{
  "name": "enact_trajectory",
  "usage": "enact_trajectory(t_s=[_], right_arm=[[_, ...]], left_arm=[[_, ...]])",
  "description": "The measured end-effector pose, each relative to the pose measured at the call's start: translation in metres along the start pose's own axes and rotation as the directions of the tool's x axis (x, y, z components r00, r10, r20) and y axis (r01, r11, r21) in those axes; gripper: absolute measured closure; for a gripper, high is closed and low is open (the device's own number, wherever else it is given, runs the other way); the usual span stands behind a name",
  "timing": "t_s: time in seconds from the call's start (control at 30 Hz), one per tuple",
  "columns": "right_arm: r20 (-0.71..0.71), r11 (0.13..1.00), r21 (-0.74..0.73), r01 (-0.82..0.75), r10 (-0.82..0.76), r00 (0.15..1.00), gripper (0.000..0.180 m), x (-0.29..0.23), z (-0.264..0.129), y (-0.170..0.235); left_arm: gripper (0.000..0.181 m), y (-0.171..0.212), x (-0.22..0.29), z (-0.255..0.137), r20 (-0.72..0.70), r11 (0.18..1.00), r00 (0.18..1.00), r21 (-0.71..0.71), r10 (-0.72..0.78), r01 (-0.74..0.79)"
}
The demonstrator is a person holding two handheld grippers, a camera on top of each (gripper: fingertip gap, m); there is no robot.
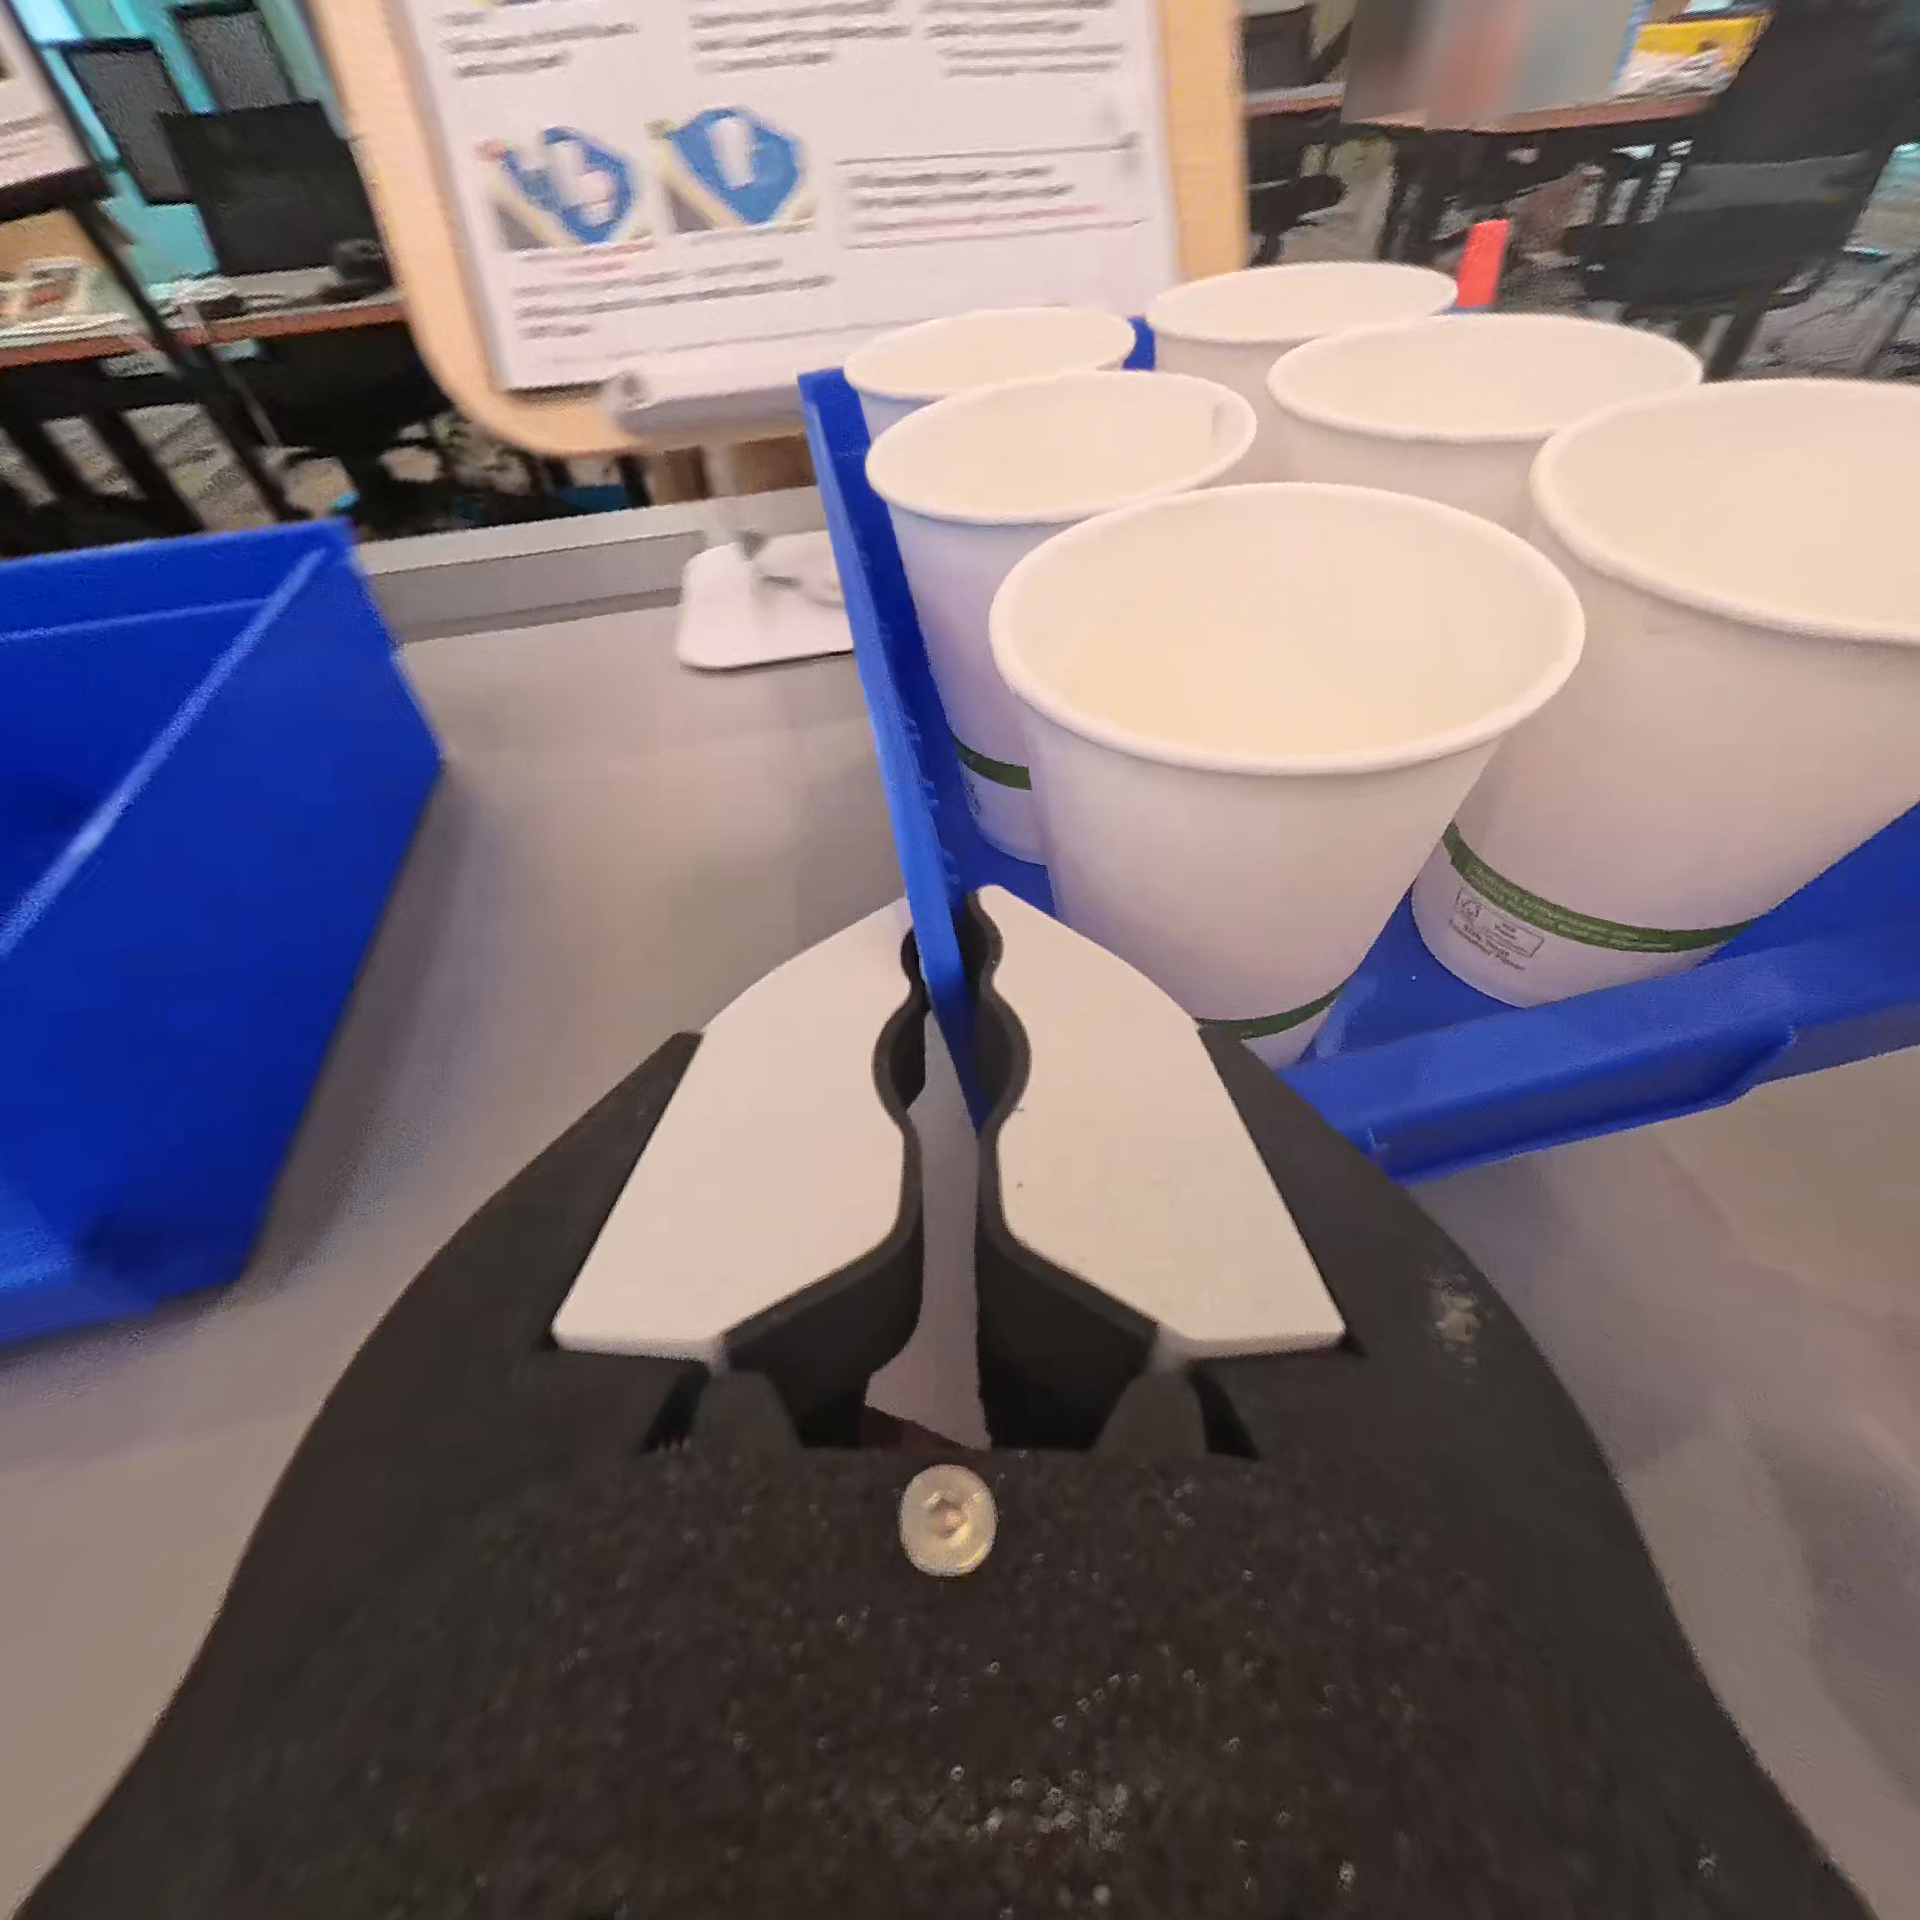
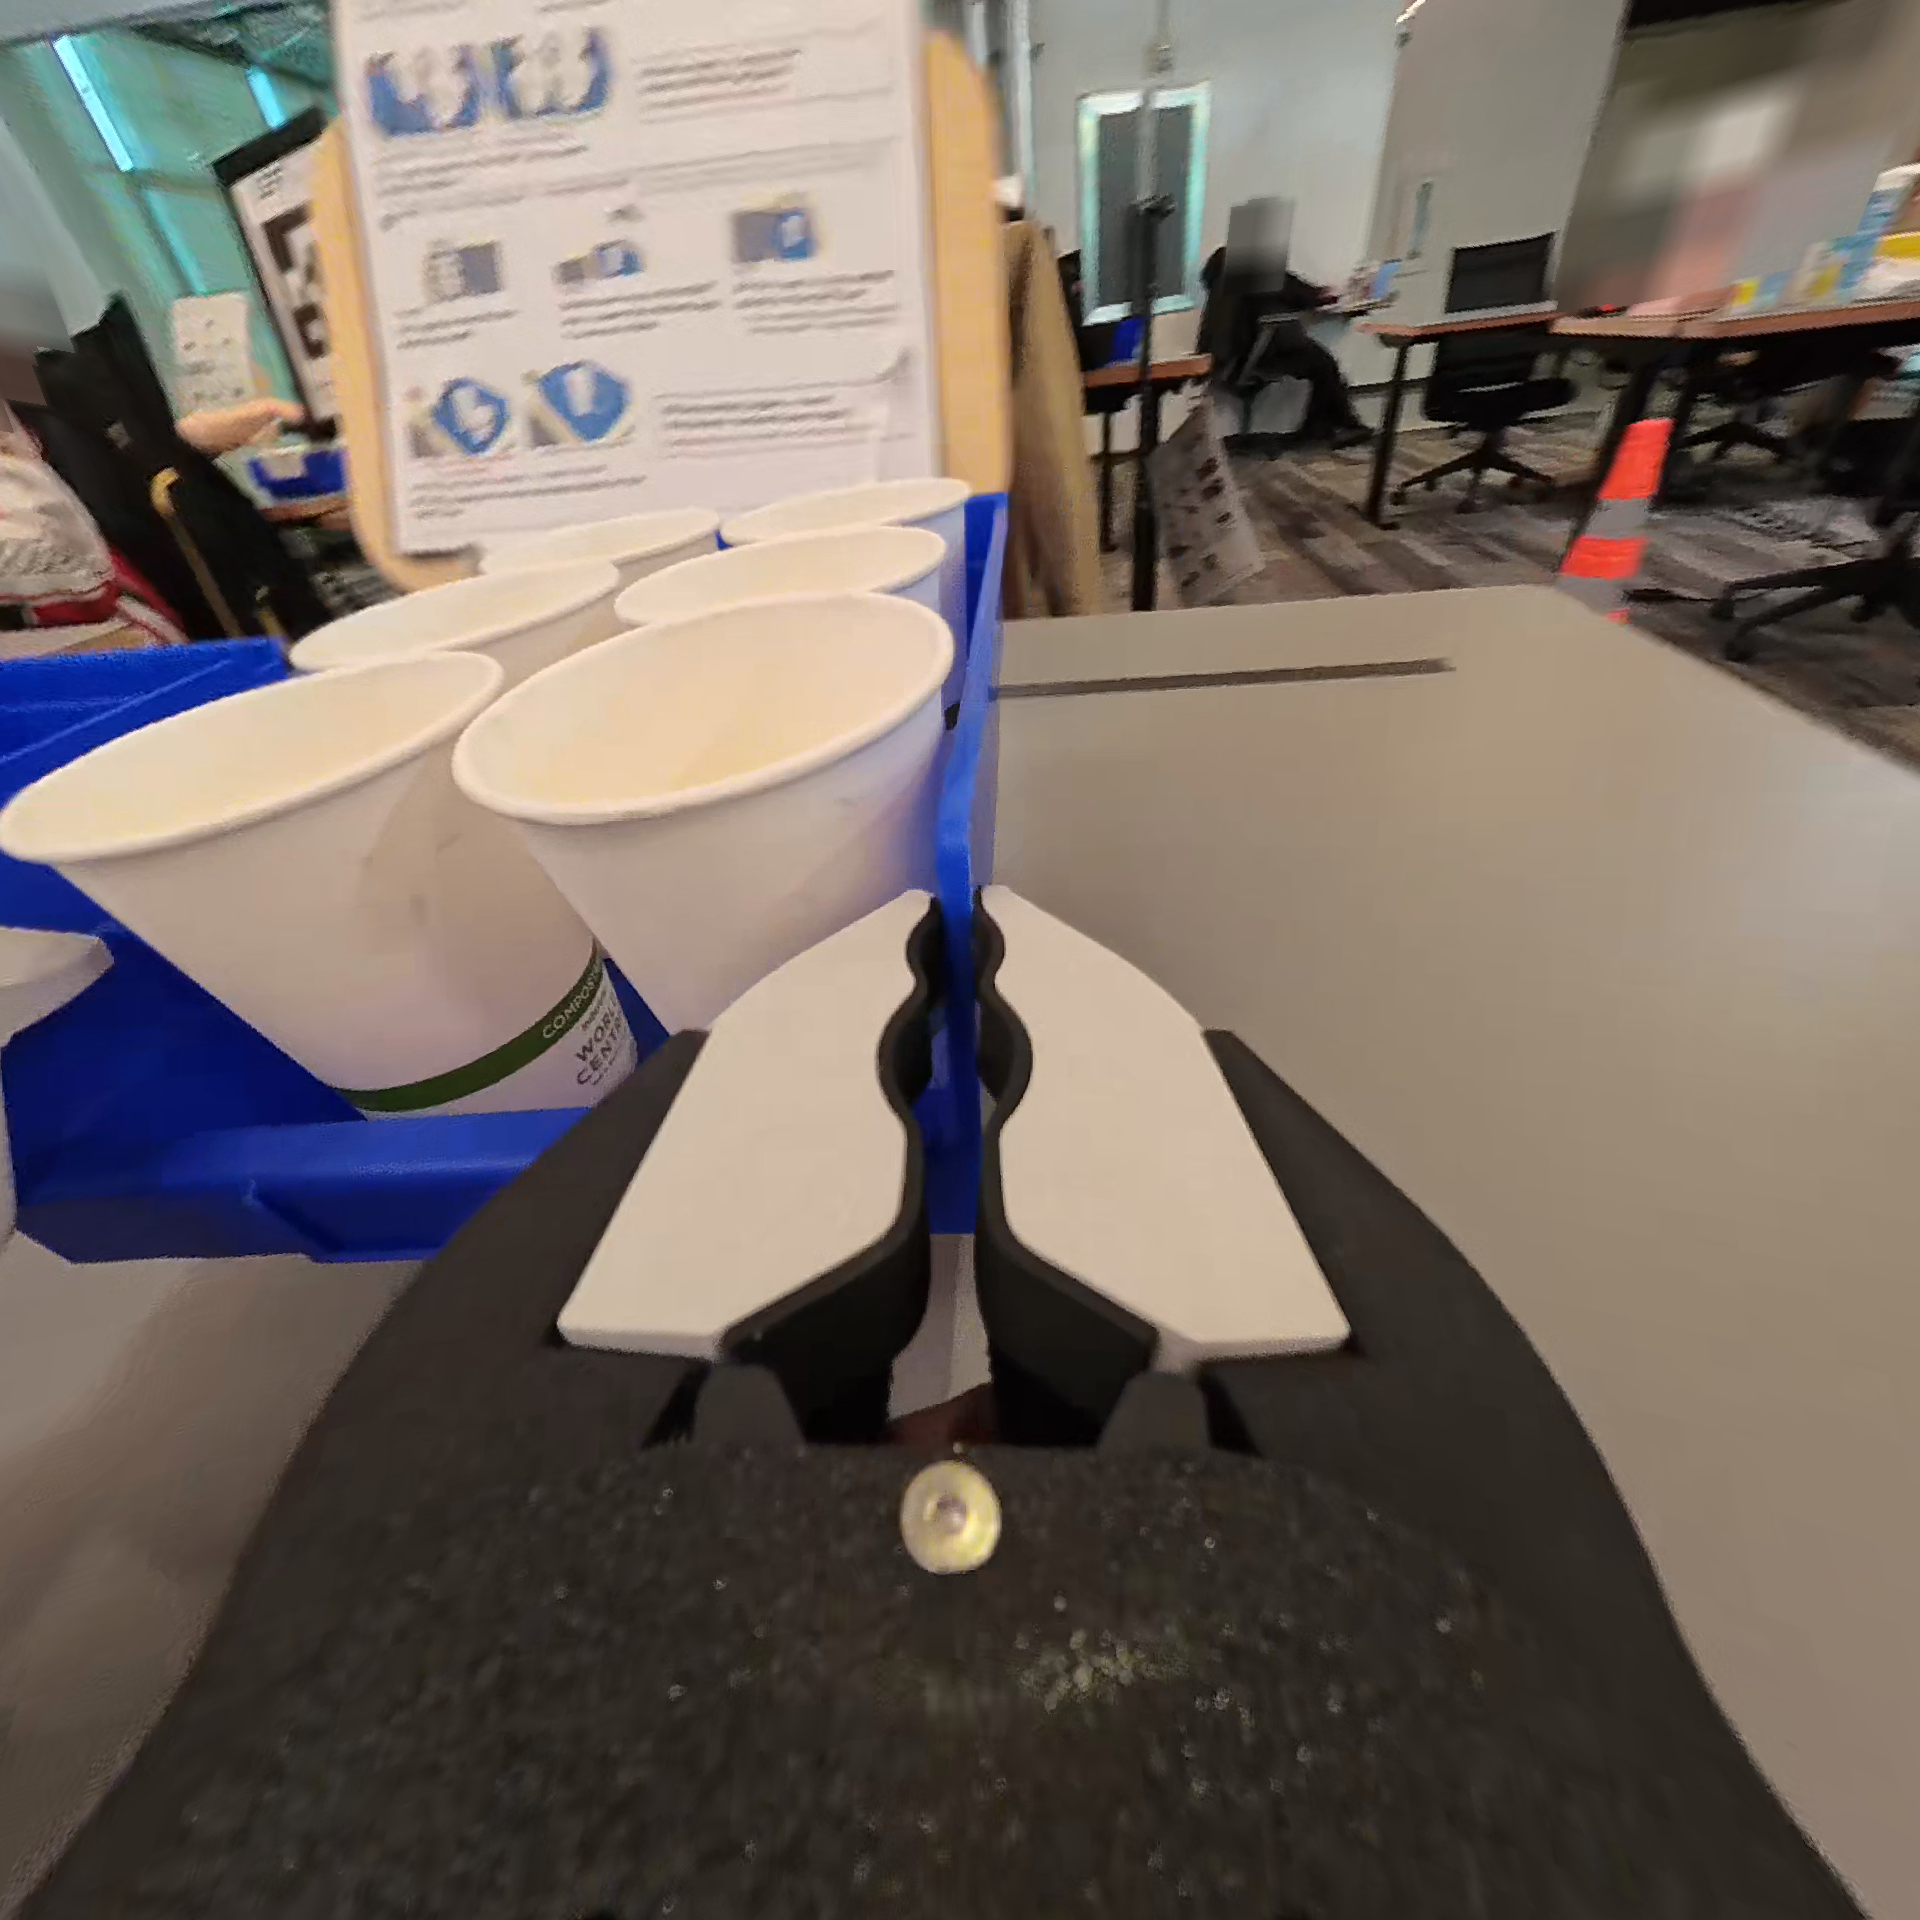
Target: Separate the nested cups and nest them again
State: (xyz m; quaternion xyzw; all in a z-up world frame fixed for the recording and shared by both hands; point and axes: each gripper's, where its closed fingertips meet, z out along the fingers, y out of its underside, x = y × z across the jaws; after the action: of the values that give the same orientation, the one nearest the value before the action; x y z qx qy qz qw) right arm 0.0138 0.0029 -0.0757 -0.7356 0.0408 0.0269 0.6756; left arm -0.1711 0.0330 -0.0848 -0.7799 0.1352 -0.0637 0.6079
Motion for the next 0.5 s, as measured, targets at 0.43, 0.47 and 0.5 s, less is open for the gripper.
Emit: enact_trajectory(t_s=[0.43,0.47,0.5], right_arm=[[0.153,0.985,-0.172,0.022,0.005,0.988,0.176,-0.115,0.018,0.05],[0.165,0.981,-0.195,0.004,0.029,0.986,0.176,-0.116,0.018,0.053],[0.187,0.979,-0.202,-0.007,0.046,0.981,0.175,-0.118,0.018,0.053]], left_arm=[[0.177,0.049,-0.121,-0.031,0.159,0.994,0.983,-0.03,-0.095,0.101],[0.177,0.051,-0.123,-0.029,0.17,0.994,0.98,-0.033,-0.101,0.108],[0.169,0.051,-0.122,-0.028,0.166,0.994,0.981,-0.036,-0.099,0.107]])
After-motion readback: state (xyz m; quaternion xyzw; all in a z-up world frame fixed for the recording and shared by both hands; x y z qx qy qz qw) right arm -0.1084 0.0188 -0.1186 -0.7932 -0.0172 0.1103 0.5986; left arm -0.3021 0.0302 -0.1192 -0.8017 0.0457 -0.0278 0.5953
